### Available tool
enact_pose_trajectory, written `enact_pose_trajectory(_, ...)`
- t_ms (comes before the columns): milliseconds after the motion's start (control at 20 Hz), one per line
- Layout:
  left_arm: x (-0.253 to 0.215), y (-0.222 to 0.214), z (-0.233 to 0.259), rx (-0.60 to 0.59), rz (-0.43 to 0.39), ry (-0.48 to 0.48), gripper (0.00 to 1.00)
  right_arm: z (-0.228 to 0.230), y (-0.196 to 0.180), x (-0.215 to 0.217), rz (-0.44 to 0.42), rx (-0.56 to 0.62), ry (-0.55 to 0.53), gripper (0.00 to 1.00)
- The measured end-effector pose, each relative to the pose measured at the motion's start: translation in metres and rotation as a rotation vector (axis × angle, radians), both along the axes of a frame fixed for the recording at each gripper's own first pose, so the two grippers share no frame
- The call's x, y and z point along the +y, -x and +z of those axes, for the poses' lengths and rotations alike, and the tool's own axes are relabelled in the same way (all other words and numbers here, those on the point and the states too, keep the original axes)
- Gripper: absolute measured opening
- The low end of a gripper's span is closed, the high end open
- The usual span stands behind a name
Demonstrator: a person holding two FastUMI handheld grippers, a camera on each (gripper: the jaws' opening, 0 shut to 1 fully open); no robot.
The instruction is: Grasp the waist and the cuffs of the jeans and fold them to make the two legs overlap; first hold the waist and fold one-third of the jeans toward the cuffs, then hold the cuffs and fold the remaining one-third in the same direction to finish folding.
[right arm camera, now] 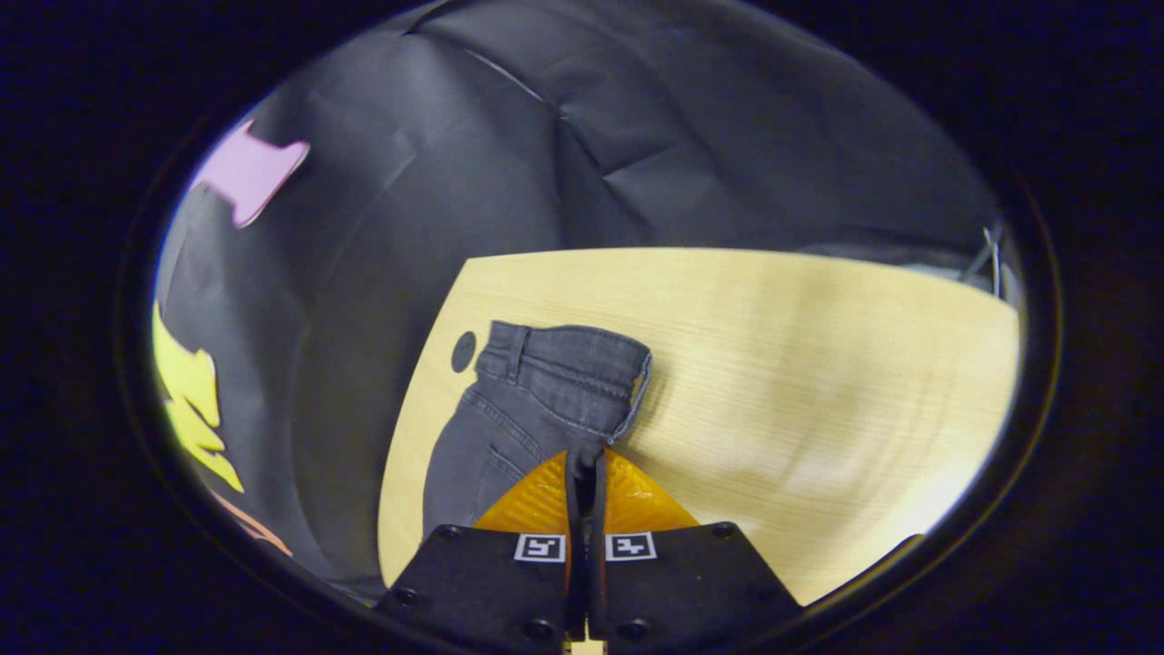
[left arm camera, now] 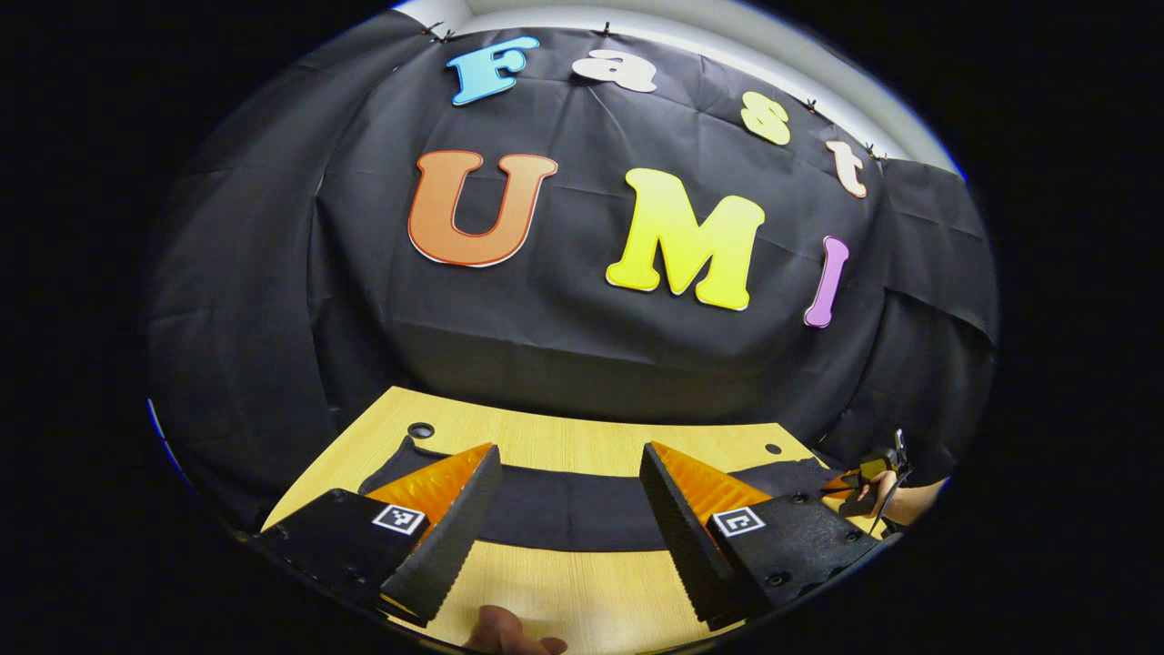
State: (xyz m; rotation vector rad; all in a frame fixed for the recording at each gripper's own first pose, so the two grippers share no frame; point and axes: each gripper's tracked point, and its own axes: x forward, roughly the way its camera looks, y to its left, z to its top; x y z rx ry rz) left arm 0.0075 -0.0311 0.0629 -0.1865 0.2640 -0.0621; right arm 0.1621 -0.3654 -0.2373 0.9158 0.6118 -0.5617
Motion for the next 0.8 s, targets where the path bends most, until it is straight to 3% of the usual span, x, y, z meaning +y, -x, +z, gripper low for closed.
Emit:
enact_pose_trajectory(350, 0.016, 0.013, -0.005, 0.015, 0.039, 0.034, 0.99, 0.085, -0.015, 0.048, 0.234, -0.063, 0.461, 0.00)
enact_pose_trajectory(800, 0.036, 0.027, -0.013, 0.035, 0.100, 0.101, 0.99, 0.159, 0.003, 0.125, 0.517, -0.222, 0.772, 0.01)
